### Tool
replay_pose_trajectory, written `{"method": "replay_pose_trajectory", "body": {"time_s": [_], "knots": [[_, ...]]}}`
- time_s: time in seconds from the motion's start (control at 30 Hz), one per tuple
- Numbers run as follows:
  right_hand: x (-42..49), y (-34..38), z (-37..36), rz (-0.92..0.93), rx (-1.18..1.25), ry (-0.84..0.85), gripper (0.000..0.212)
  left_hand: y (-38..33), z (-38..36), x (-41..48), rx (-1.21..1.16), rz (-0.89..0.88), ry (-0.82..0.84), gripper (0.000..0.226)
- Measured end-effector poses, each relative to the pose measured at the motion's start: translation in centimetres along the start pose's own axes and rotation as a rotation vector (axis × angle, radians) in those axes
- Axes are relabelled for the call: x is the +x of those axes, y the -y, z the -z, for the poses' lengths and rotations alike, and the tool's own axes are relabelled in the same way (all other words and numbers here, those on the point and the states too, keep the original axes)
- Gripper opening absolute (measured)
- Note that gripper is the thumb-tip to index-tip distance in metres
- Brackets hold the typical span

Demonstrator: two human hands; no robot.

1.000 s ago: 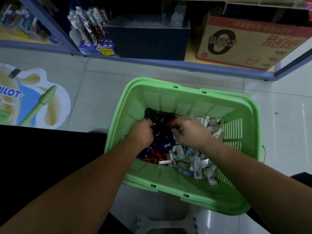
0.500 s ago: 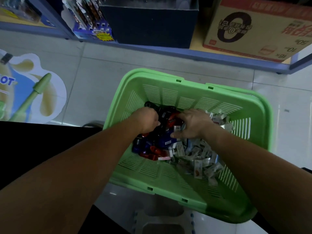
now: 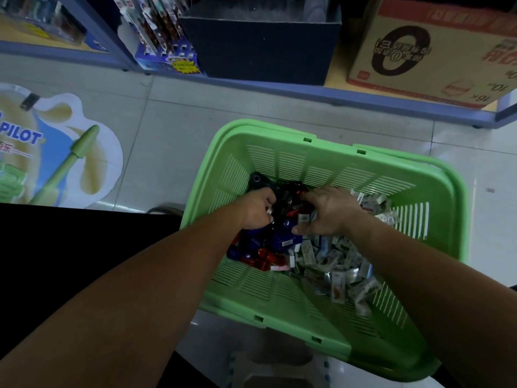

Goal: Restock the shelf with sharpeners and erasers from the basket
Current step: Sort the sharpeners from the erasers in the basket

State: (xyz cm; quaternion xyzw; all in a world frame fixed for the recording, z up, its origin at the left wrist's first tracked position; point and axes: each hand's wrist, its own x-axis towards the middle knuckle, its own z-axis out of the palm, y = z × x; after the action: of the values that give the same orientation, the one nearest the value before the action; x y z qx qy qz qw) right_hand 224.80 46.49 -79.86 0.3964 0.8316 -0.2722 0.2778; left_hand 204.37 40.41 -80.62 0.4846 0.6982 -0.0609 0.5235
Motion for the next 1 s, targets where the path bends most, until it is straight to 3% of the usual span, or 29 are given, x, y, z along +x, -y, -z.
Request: {"method": "replay_pose_trajectory", "body": {"time_s": [0.17,0.33,0.43,0.57,0.63,0.7,0.77,0.9,1.0], "knots": [[-0.2,0.1,0.4,0.003,0.018,-0.006,0.094,-1.5,1.6,-0.8,0.426,-0.036,0.036,0.034],[-1.4,-0.2,1.8,-0.038,0.404,-0.089,0.050,-3.5,3.7,-3.0,0.374,-0.067,-0.112,0.024],[-2.9,-0.3,2.6,-0.023,0.626,-0.225,0.020,-5.1,4.0,-4.0,0.134,-0.115,-0.145,0.026],[-4.5,0.2,3.7,0.024,0.655,-0.351,0.037,-6.2,1.8,-4.8,-0.269,-0.174,0.135,0.016],[-4.7,0.6,3.7,0.020,0.559,-0.338,0.026,-5.0,1.3,-4.3,-0.133,-0.190,0.017,0.016],[-4.5,1.3,3.0,0.022,0.473,-0.247,0.024,-2.9,1.0,-3.6,0.152,-0.192,-0.085,0.018],[-4.1,1.7,1.4,0.054,0.329,-0.175,0.038,-1.0,0.6,-3.4,0.374,-0.189,-0.051,0.031],[-3.8,1.9,-2.0,0.118,-0.067,-0.095,0.092,0.4,0.0,-3.2,0.666,-0.252,-0.050,0.056],[-3.3,2.0,-2.4,0.137,-0.146,-0.109,0.090,-0.1,-0.3,-3.2,0.662,-0.279,-0.069,0.060]]}}
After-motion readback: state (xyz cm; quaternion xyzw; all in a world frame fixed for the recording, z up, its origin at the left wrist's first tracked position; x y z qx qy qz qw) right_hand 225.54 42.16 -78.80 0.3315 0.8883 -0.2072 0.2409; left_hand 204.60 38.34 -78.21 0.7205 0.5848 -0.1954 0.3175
